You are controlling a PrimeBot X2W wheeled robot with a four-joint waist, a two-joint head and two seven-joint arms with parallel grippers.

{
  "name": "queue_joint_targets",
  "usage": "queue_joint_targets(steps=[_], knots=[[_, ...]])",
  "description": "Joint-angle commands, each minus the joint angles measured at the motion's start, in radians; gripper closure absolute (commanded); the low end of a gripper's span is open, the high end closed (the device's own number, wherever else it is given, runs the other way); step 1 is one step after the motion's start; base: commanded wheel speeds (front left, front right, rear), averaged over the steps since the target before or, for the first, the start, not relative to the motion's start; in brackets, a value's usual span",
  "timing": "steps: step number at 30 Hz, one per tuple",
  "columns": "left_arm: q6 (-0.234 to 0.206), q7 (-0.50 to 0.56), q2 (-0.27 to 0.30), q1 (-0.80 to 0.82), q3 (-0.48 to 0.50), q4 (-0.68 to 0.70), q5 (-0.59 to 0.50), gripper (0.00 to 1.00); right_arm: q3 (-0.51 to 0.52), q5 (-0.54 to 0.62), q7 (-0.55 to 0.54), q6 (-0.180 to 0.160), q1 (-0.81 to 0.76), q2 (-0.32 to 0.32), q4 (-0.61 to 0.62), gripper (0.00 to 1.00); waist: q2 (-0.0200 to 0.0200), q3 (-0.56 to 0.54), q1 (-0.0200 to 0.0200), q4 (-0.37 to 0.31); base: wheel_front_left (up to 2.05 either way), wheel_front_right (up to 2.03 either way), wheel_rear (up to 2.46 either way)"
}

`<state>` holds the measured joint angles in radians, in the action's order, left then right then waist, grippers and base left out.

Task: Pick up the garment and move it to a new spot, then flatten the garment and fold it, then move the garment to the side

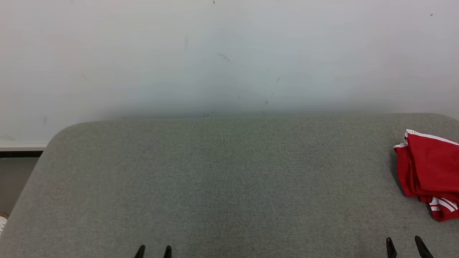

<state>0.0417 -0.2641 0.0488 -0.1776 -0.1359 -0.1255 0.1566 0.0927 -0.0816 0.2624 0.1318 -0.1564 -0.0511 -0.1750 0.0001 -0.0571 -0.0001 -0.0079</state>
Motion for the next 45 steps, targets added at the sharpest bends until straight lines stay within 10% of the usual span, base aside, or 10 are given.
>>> queue_joint_targets(steps=[1,45], knots=[[0.001,0.000,0.000,-0.001,0.000,-0.003,0.001,1.00,-0.002,-0.001,0.000,0.000,0.001,0.000,-0.003,1.00,-0.0001,0.000,0.0001,0.001,0.00,0.00,0.00],[0.043,0.145,0.030,0.131,0.077,-0.069,0.709,1.00,0.010,-0.711,-0.177,-0.001,0.126,0.003,-0.046,1.00,-0.0001,0.020,0.0001,0.003,0.00,0.00,0.00]])
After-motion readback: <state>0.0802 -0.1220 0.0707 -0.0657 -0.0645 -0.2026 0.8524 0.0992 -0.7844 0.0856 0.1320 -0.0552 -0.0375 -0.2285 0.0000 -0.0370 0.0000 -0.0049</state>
